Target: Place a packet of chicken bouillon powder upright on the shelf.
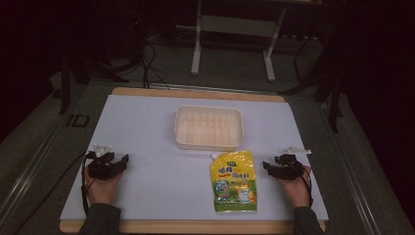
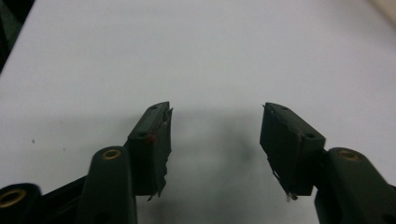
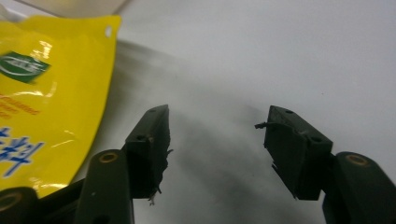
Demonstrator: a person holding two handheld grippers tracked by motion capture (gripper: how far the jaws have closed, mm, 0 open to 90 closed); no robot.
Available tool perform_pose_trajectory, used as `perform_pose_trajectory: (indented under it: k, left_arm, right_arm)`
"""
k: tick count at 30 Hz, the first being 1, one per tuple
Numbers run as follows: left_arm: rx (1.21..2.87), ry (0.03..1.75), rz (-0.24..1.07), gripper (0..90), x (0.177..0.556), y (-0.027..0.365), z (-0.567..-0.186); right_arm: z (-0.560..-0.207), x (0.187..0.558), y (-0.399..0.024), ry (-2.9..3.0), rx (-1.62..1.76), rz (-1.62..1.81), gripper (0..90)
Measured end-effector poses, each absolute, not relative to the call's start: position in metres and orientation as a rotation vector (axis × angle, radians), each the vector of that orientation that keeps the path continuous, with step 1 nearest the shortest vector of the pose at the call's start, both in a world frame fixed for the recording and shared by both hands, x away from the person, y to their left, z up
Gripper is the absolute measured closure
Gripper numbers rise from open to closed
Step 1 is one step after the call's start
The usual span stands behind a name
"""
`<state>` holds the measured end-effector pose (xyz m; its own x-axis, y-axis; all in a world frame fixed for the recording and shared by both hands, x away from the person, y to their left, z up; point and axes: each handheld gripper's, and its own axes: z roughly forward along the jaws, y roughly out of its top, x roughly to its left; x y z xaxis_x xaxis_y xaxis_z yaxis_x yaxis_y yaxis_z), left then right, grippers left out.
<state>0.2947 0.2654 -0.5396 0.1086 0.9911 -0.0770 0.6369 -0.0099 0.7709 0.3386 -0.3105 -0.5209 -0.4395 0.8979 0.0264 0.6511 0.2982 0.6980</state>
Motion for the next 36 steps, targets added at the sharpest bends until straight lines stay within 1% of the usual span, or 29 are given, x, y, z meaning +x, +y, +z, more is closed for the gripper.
perform_pose_trajectory:
  k: [2, 3, 4, 9, 13, 21, 30, 36]
  left_arm:
    - [1.714, 1.584, 0.670, 44.2, 0.294, 0.266, -0.539]
    - [1.721, 1.550, 0.635, 44.3, 0.294, 0.266, -0.540]
    - [1.730, 1.531, 0.630, 44.3, 0.294, 0.266, -0.540]
    - [1.797, 1.479, 0.675, 46.9, 0.293, 0.257, -0.541]
    - [1.785, 1.487, 0.673, 45.9, 0.293, 0.258, -0.541]
    - [1.778, 1.489, 0.679, 44.7, 0.293, 0.257, -0.541]
    - [1.768, 1.500, 0.676, 44.3, 0.293, 0.259, -0.541]
    - [1.768, 1.497, 0.676, 44.3, 0.292, 0.258, -0.541]
  right_arm:
    - [-0.519, 0.338, -0.312, 2.222, 1.394, 0.940, 44.2]
    - [-0.519, 0.338, -0.313, 2.240, 1.386, 0.946, 45.2]
    - [-0.518, 0.337, -0.312, 2.260, 1.370, 0.938, 45.6]
    - [-0.511, 0.338, -0.309, 2.334, 1.293, 0.902, 46.4]
    - [-0.501, 0.345, -0.310, 2.379, 1.274, 0.920, 46.3]
    - [-0.490, 0.353, -0.301, 2.462, 1.196, 0.954, 40.7]
    - [-0.498, 0.360, -0.279, 2.539, 1.112, 0.970, 34.2]
    - [-0.503, 0.366, -0.269, 2.568, 1.107, 0.978, 33.6]
